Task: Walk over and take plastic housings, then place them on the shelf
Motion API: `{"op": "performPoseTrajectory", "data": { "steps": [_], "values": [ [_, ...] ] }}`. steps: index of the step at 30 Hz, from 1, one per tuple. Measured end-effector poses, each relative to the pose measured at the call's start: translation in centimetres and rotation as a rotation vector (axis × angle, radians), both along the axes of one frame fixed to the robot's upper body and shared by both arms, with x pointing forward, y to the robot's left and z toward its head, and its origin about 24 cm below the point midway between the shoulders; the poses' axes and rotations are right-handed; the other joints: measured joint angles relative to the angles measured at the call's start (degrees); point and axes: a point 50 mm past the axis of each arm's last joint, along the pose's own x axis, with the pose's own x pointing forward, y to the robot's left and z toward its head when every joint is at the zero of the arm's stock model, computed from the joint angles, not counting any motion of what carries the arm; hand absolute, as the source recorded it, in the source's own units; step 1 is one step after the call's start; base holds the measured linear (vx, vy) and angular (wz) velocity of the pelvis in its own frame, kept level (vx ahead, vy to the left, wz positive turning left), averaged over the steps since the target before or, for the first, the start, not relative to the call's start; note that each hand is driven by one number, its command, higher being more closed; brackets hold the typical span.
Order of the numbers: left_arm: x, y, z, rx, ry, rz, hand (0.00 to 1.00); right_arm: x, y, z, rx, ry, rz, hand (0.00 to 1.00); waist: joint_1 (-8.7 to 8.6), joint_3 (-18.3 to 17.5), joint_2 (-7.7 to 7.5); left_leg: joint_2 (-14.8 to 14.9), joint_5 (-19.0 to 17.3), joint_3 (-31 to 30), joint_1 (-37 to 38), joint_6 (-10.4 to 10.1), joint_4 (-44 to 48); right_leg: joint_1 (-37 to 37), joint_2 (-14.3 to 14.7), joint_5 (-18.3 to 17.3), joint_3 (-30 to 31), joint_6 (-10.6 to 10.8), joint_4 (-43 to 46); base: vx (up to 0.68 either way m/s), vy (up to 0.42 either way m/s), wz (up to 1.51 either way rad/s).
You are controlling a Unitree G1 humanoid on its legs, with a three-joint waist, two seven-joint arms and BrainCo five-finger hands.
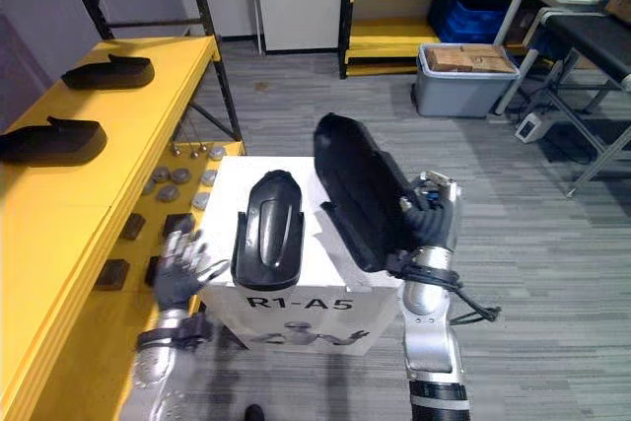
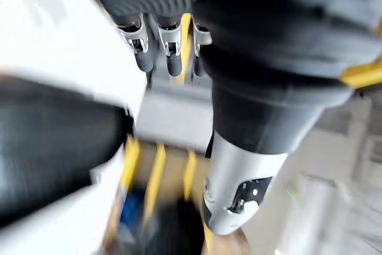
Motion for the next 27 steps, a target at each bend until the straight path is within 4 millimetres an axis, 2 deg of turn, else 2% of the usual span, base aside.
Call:
{"op": "performPoseTrajectory", "data": {
  "steps": [3,7,10,16,21,27],
  "values": [
    [0.5,-1.0,0.7,-0.012,-0.034,-0.048,0.0,0.1,0.6,-0.2,-0.014,0.011,0.023,1.0,-0.14,-0.1,0.07,0.0,0.3,-0.3,0.0,0.0,0.0,0.0,0.0,0.0,-0.3,0.0,0.3,-0.05,-0.001,0.05],
    [0.5,-1.1,0.6,-0.028,-0.021,-0.066,0.0,0.1,0.6,-0.3,-0.013,0.017,0.024,1.0,-0.15,-0.2,0.11,0.0,0.6,-0.8,0.0,0.0,0.0,0.0,0.1,0.0,-0.7,0.0,0.8,-0.04,0.0,0.06],
    [0.8,-2.0,0.6,-0.042,-0.016,-0.118,0.0,0.1,1.2,-0.4,-0.008,0.016,0.043,1.0,0.02,-0.4,0.18,0.0,1.0,-1.0,0.0,0.1,0.0,-0.1,0.1,0.0,-0.9,0.0,0.8,-0.04,0.002,0.03],
    [2.2,-4.1,0.1,-0.033,0.033,-0.17,0.0,0.0,4.4,-0.6,-0.018,0.019,0.175,1.0,-0.63,-1.9,0.21,0.2,1.3,-1.0,-0.2,0.0,0.0,-0.3,0.3,0.2,-0.8,-0.2,0.8,-0.02,0.002,0.0],
    [2.8,-3.9,0.0,-0.025,0.053,-0.119,0.0,0.1,5.7,-0.1,-0.033,0.0,0.227,1.0,-0.52,-1.9,0.21,0.7,1.5,-0.9,-0.3,-0.2,0.0,-0.5,0.7,0.5,-0.7,-0.4,0.8,-0.02,-0.004,-0.01],
    [3.4,-2.7,-0.6,-0.043,0.095,-0.015,0.0,0.1,6.9,0.1,-0.052,-0.01,0.277,1.0,-0.24,-2.0,0.21,1.0,1.6,0.0,-0.3,-0.2,0.0,-1.1,1.0,0.8,0.5,-0.5,0.8,-0.01,0.001,-0.07]
  ]
}}
